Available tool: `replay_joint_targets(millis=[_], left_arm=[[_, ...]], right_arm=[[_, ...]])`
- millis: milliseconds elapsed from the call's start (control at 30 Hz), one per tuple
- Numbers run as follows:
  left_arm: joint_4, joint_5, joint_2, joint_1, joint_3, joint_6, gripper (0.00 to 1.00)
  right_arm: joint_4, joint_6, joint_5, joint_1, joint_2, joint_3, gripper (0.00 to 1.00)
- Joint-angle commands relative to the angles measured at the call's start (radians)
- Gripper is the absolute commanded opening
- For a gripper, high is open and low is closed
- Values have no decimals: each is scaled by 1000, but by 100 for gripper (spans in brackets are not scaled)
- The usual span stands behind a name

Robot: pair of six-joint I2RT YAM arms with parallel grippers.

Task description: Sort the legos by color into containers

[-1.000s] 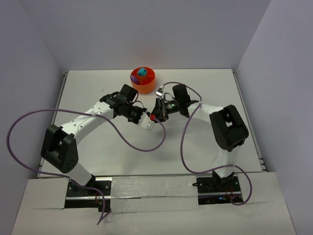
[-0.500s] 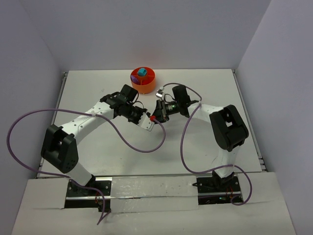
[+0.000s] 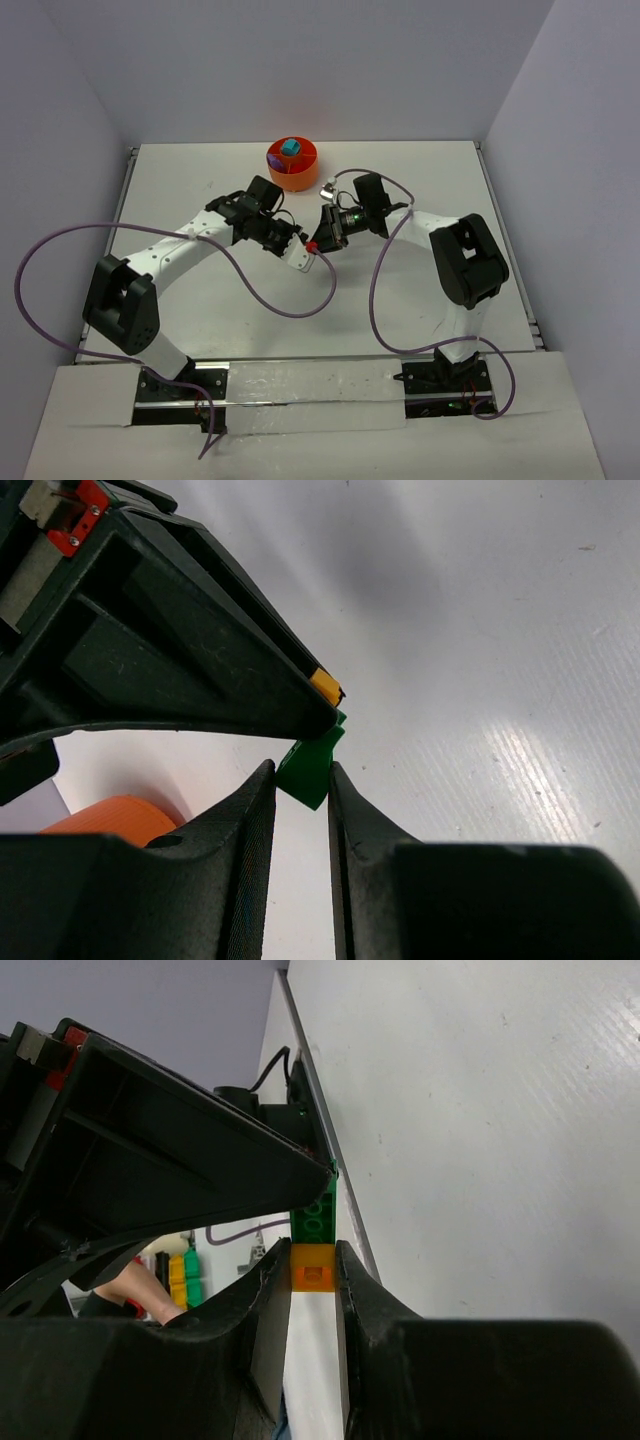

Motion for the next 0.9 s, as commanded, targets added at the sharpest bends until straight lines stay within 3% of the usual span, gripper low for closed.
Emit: replay_joint_targets(millis=[0,300,433,633,733,800,867], left_arm=[[-26,-3,-39,4,-35,42,0],[-21,-3,-42,9,-55,40,0],[-18,49,-39,66,6,-83,0],[42,167,74,257,319,-635,0],[159,139,163,359,526,-1032,0],[216,115,250,418,648,-1164,0],[226,92,338,439,733,-1203,0]], right_arm=[[-102,-115,-23,-39,-66,84,0],[-292,-256,-5,-68,-81,154,0],[-310,-272,32,-109,-78,171,0],[-326,-311,223,-191,-105,256,0],[-328,-339,298,-212,-125,303,0],[-334,-354,325,-217,-130,337,0],[-340,-366,337,-220,-130,362,0]])
